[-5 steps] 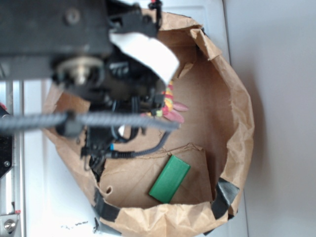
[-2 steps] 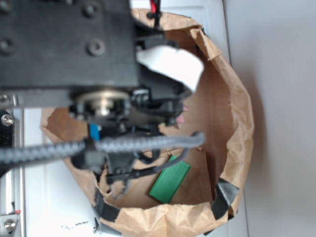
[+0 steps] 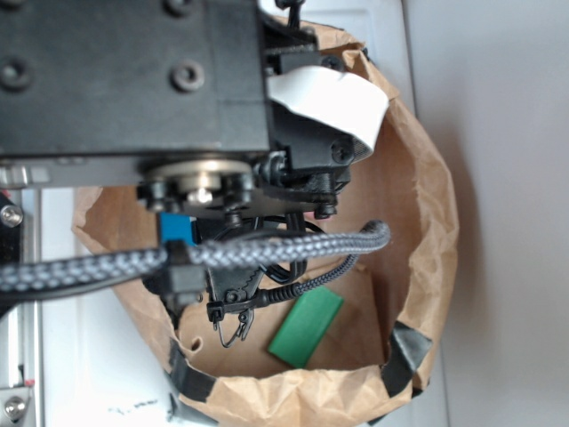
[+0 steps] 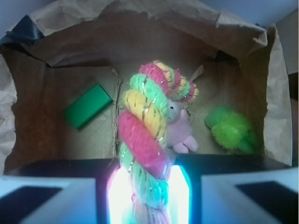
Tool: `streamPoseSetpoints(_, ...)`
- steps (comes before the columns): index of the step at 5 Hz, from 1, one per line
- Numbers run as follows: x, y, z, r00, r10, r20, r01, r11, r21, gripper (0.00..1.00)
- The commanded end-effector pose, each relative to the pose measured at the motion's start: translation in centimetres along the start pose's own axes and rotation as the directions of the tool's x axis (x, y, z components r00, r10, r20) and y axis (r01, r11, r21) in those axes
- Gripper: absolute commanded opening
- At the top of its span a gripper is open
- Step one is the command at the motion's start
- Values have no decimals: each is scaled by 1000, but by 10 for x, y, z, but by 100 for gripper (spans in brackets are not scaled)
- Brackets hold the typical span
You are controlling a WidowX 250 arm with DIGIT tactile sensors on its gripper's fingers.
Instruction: Grab the multicolored rope.
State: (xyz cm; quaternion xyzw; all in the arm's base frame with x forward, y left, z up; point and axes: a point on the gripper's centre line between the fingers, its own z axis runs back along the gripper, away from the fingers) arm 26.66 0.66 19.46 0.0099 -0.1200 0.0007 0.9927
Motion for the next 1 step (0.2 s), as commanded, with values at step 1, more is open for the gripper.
streamPoseSetpoints(1,16,-10,13,999,-4,44,4,1000,-9,0)
